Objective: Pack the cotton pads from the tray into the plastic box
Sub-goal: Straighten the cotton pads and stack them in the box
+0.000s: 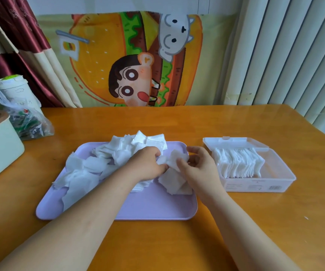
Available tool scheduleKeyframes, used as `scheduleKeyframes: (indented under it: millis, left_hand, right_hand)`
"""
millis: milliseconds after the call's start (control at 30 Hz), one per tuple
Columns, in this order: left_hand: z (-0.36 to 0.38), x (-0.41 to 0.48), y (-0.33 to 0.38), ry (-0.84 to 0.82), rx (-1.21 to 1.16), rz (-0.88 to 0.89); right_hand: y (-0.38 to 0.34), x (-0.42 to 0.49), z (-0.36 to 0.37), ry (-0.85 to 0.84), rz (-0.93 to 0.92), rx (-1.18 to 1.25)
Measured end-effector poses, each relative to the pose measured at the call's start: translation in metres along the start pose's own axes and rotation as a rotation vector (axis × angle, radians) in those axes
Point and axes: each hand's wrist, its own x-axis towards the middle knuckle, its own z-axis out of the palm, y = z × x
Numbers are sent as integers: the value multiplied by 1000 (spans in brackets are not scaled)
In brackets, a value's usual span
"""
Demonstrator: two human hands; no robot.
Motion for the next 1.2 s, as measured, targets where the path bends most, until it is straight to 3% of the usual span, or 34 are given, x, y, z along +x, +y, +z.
scheduleKeyframes:
  millis: [133,533,667,833,1033,1200]
  left_hand:
    - [1,-3,2,-32,-149,-19]
    - [-30,-32,2,309,-384,197]
    - [-43,-56,7,265,-543,173]
    - [-28,-85,-6,-19,-341,139]
    - [-16,-88,-13,160,8,261]
    - [-20,-87,-8,236,-249,252]
  right_hand:
    - [-1,1,-2,-23,-3,-133]
    - [-18,-11,-7,22,107,178]
    - [-30,-12,-12,-37,79,137]
    - [-32,-29,-21,-38,10,55]
    - [-20,-49,-19,28,10,90]
    - [-14,-60,-17,43,8,143]
